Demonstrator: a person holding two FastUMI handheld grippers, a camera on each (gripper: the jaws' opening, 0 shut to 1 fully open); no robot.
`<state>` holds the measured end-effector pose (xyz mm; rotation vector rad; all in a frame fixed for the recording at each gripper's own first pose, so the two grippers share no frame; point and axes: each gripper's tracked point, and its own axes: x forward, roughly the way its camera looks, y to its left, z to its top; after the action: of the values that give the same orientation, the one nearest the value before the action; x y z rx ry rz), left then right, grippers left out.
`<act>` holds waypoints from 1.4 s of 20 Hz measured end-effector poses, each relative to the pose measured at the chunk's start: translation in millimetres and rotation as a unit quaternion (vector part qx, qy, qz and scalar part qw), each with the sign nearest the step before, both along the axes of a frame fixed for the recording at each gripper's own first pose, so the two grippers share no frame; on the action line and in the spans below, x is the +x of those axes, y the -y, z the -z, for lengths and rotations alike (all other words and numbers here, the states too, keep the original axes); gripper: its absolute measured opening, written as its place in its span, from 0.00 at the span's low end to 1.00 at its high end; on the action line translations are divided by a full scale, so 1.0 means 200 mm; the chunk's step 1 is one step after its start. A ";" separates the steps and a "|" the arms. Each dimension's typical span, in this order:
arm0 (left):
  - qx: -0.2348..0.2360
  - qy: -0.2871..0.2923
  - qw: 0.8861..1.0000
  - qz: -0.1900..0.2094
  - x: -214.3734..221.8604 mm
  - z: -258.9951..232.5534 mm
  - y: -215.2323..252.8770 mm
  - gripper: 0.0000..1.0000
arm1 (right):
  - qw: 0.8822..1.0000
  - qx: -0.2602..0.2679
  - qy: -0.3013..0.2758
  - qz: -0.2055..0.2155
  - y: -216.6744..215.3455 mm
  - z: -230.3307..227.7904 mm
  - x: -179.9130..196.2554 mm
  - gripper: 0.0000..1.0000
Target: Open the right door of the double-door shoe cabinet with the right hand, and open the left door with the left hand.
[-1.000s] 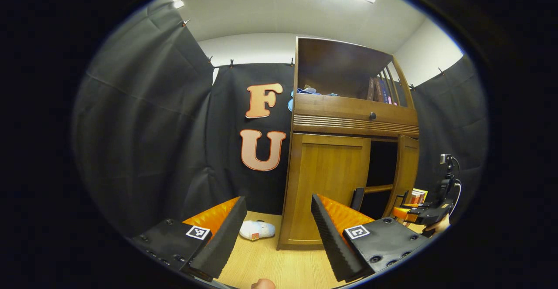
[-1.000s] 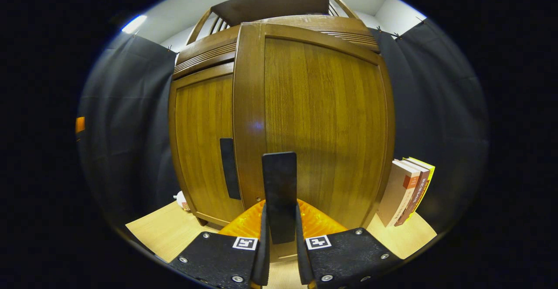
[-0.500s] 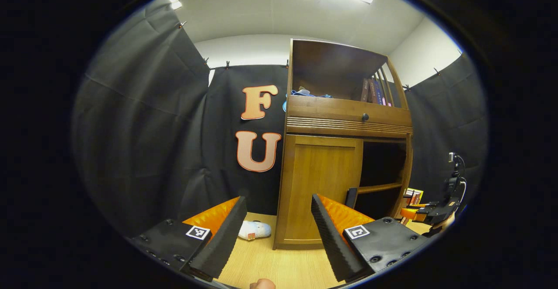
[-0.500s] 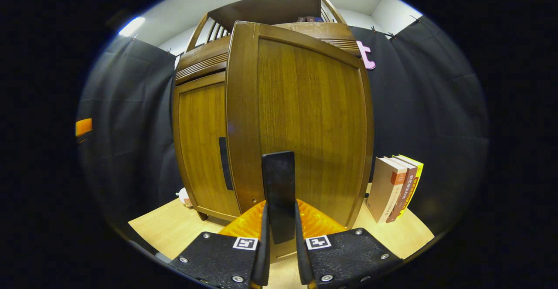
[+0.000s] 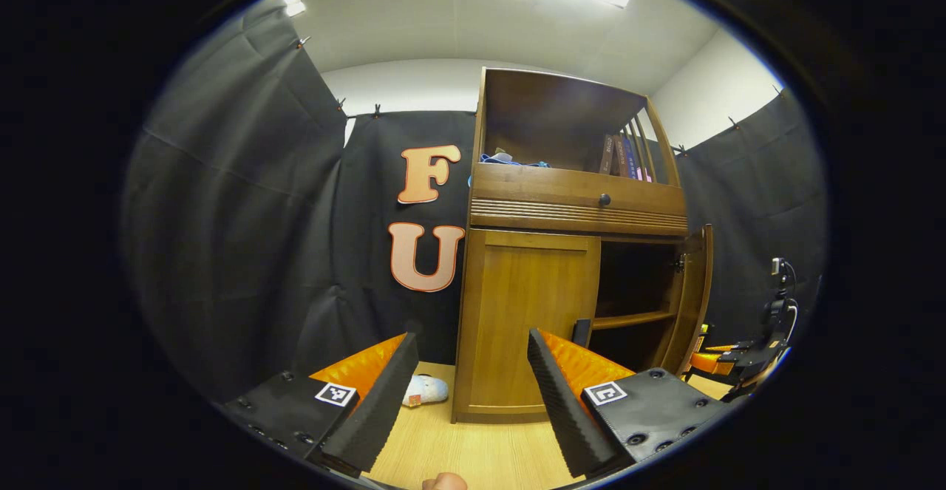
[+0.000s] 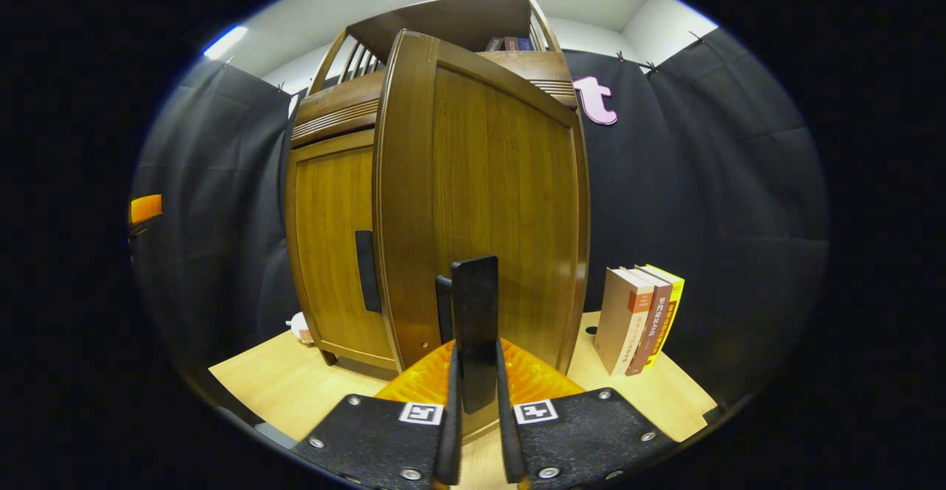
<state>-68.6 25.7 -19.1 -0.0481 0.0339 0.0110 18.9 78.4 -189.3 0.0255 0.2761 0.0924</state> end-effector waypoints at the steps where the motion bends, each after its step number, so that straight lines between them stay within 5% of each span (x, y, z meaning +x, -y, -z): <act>1: -0.001 0.000 1.000 0.003 0.00 0.00 0.01 0.96 | 1.000 -0.003 -0.002 0.000 0.02 -0.01 -0.02 0.26; 5: 0.003 -0.003 1.000 0.010 0.00 0.02 0.05 0.94 | 1.000 -0.017 0.001 0.012 0.11 -0.03 -0.07 0.23; 6: 0.003 -0.004 1.000 0.011 0.00 0.02 0.06 0.93 | 1.000 -0.021 0.002 0.015 0.13 -0.04 -0.08 0.10; 8: 0.002 -0.004 1.000 0.016 0.01 0.01 0.09 0.99 | 1.000 -0.023 0.002 0.021 0.18 -0.05 -0.11 0.13; 10: 0.000 -0.003 1.000 0.020 0.01 0.01 0.11 0.93 | 1.000 -0.023 0.001 0.021 0.21 -0.06 -0.13 0.12; 28: 0.018 -0.016 0.999 0.041 0.11 0.08 0.33 0.96 | 0.998 -0.042 -0.001 0.049 0.59 -0.08 -0.20 0.11</act>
<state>-47.4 -41.2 -34.4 -0.0108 0.0676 -0.0704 -21.6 -38.9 -173.5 -0.0438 0.2810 -0.0173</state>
